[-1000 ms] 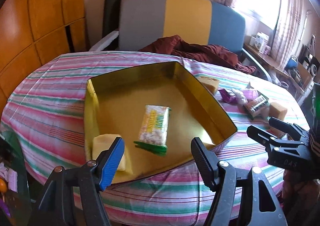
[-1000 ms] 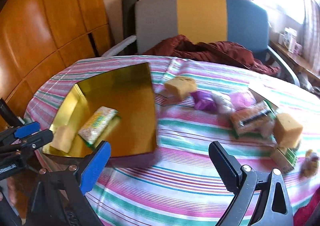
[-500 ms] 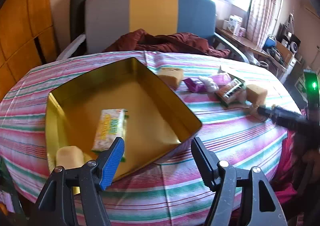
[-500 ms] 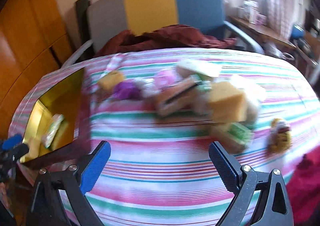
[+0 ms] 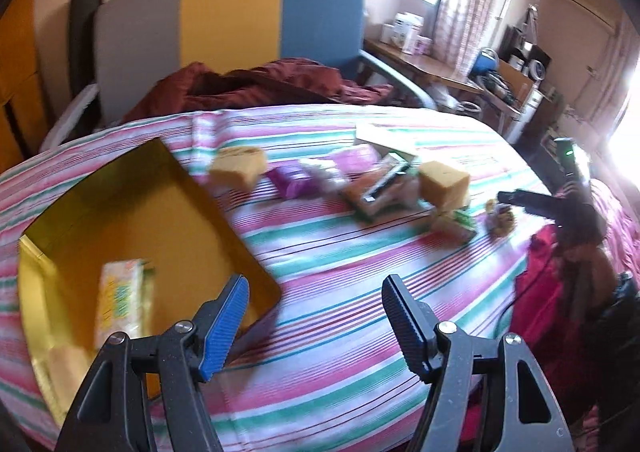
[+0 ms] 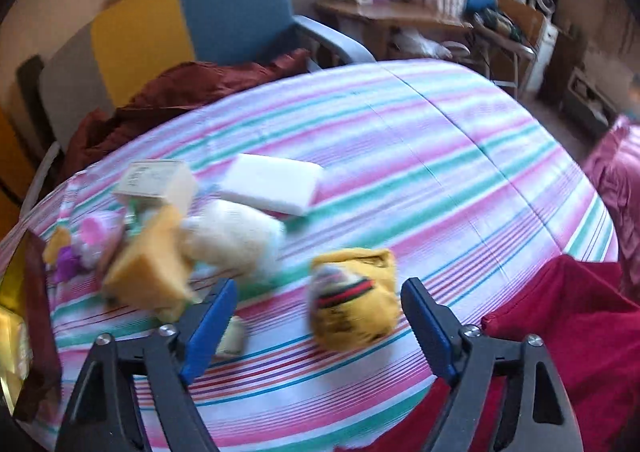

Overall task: Organize objects
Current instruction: 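Reach the right tool to the yellow plush toy and grasp it, then grasp a yellow sponge with the left tool while the right tool holds the plush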

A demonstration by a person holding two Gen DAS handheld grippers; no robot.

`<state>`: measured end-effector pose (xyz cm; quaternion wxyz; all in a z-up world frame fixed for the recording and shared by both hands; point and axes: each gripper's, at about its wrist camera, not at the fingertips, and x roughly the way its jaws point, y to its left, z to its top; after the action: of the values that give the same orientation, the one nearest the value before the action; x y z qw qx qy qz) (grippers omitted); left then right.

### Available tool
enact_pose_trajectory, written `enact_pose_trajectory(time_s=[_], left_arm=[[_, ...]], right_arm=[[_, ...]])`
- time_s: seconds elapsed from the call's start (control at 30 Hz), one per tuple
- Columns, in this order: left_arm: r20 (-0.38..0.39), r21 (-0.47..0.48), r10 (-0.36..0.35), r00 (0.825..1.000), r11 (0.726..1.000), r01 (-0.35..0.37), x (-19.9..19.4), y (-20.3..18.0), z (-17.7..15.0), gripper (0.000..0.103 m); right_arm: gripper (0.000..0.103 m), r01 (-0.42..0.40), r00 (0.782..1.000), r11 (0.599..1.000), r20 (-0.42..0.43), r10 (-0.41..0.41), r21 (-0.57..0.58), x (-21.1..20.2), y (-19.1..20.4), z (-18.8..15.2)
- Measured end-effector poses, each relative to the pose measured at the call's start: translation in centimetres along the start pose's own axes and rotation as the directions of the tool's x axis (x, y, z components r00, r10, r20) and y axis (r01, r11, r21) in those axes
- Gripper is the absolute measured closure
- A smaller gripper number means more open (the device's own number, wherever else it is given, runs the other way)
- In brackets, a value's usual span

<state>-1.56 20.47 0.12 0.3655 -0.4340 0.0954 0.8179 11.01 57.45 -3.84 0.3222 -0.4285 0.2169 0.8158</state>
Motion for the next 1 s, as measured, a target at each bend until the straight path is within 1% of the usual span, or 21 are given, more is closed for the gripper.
enact_pose_trajectory(time_s=[0.03, 0.1, 0.2, 0.3, 0.37, 0.4, 0.43, 0.5, 0.57, 0.63, 0.7, 0.8, 0.83, 0.87, 0.93, 1.0], left_arm=[[-0.006, 0.006, -0.014, 1.0, 1.0, 0.014, 0.4, -0.6, 0.4, 0.033], [-0.018, 0.021, -0.047, 0.999, 0.999, 0.048, 1.3, -1.9, 1.4, 0.033], [-0.03, 0.037, -0.087, 0.996, 0.995, 0.088, 2.5, -3.6, 2.5, 0.033], [-0.058, 0.04, -0.138, 0.989, 0.989, 0.141, 4.1, -5.4, 3.7, 0.033], [-0.079, 0.037, -0.177, 0.981, 0.983, 0.18, 5.2, -6.6, 4.6, 0.033], [-0.086, 0.033, -0.185, 0.979, 0.981, 0.189, 5.7, -7.0, 4.9, 0.033], [-0.093, 0.024, -0.201, 0.975, 0.979, 0.204, 6.2, -7.4, 5.3, 0.033], [-0.105, 0.004, -0.235, 0.966, 0.971, 0.237, 7.2, -8.1, 6.0, 0.033], [-0.123, -0.026, -0.261, 0.957, 0.965, 0.26, 8.3, -8.8, 6.9, 0.033], [-0.137, -0.062, -0.302, 0.943, 0.953, 0.296, 9.6, -9.4, 7.8, 0.033], [-0.143, -0.087, -0.311, 0.94, 0.95, 0.301, 10.6, -9.8, 8.5, 0.033], [-0.185, -0.132, -0.327, 0.927, 0.943, 0.306, 13.1, -10.8, 9.7, 0.032], [-0.196, -0.145, -0.323, 0.926, 0.943, 0.299, 13.9, -11.0, 9.9, 0.032], [-0.203, -0.154, -0.319, 0.926, 0.944, 0.292, 14.4, -11.1, 10.1, 0.03], [-0.223, -0.185, -0.321, 0.92, 0.941, 0.284, 16.0, -11.5, 10.7, 0.026], [-0.226, -0.199, -0.32, 0.92, 0.94, 0.278, 16.9, -11.8, 11.1, 0.02]], right_arm=[[0.026, 0.004, 1.0, 1.0, -0.007, -0.003, 0.019, 0.6, -0.7, -0.1], [0.026, 0.002, 0.999, 0.999, -0.036, 0.0, 0.045, 1.5, -1.6, -0.2], [0.026, -0.005, 0.998, 0.998, -0.069, 0.009, 0.059, 2.5, -1.6, -0.4], [0.027, -0.004, 0.995, 0.998, -0.095, 0.009, 0.06, 3.1, -1.6, -0.6], [0.036, -0.011, 0.992, 0.999, -0.123, 0.017, 0.052, 3.7, -1.5, -0.7], [0.05, -0.007, 0.991, 0.999, -0.134, 0.014, 0.046, 4.0, -1.4, -0.8], [0.055, -0.004, 0.99, 0.999, -0.139, 0.01, 0.043, 4.1, -1.3, -0.9], [0.06, -0.012, 0.991, 1.0, -0.133, 0.015, 0.021, 4.0, -1.0, -0.9], [0.062, -0.003, 0.993, 1.0, -0.121, 0.001, -0.012, 3.7, -0.5, -0.9], [0.062, 0.0, 0.994, 1.0, -0.107, -0.002, -0.018, 3.4, -0.4, -0.8], [0.062, 0.017, 0.997, 0.999, -0.081, -0.019, -0.028, 2.9, -0.4, -0.7], [0.062, 0.008, 0.998, 0.999, -0.055, -0.009, -0.032, 2.2, -0.3, -0.4], [0.062, 0.007, 0.999, 0.999, -0.047, -0.009, -0.04, 2.0, -0.1, -0.4], [0.062, 0.011, 0.999, 0.999, -0.038, -0.013, -0.051, 1.9, 0.1, -0.4], [0.062, 0.015, 1.0, 0.998, -0.023, -0.017, -0.065, 1.6, 0.3, -0.3], [0.062, 0.011, 1.0, 0.998, -0.019, -0.012, -0.067, 1.4, 0.3, -0.2]])
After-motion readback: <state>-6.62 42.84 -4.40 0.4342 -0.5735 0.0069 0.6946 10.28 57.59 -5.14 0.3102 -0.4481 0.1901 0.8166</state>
